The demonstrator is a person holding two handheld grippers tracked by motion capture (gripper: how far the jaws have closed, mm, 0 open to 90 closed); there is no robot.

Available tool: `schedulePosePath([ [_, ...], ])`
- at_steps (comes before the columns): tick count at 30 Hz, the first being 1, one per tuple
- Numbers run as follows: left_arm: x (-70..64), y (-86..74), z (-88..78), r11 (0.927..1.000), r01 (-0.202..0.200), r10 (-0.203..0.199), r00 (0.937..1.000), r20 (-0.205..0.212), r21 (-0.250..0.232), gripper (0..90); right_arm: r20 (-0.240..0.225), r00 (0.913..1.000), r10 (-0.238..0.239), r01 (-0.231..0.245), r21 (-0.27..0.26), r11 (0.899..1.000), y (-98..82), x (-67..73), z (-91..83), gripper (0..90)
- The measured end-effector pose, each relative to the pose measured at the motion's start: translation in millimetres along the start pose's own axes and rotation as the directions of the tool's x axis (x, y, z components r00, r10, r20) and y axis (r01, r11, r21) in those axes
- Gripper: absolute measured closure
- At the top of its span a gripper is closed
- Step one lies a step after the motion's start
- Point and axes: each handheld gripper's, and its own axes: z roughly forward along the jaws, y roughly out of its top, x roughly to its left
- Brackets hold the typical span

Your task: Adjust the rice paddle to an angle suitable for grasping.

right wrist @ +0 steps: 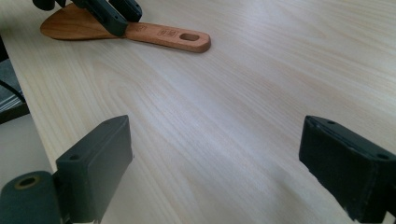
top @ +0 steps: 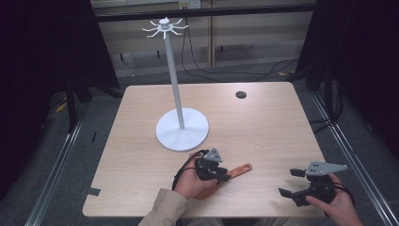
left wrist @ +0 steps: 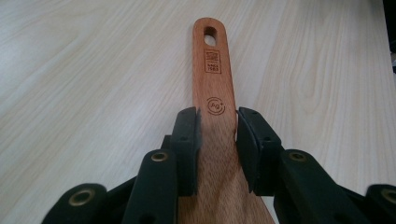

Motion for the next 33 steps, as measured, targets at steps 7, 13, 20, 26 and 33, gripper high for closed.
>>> schedulePosePath([
  [7,4.3,-14.1,-17.3,0.9995,0.031,-0.031,0.9988,-0.036,-0.002,69.3,-0.019,0.9997,-0.012,0.012,-0.006,1.0,8.5,-0.2,10.4,8.8],
  [13,7.9,-26.8,-33.3,0.9971,0.077,-0.077,0.9953,-0.059,-0.002,69.3,-0.044,0.9986,-0.028,0.028,-0.004,1.0,17.1,1.3,21.7,9.0],
  [20,10.6,-39.8,-49.6,0.9935,0.114,-0.113,0.9892,-0.093,0.0,69.3,-0.067,0.9966,-0.049,0.049,-0.004,0.999,25.8,3.2,32.1,9.0],
  [26,12.4,-46.7,-60.8,0.9901,0.139,-0.136,0.9836,-0.118,0.017,69.4,-0.078,0.9953,-0.059,0.059,-0.003,0.998,29.3,4.4,37.1,9.0],
  [33,12.7,-49.5,-64.1,0.9877,0.156,-0.153,0.9798,-0.128,0.011,69.4,-0.082,0.9946,-0.063,0.063,-0.003,0.998,30.7,4.9,38.5,9.0],
])
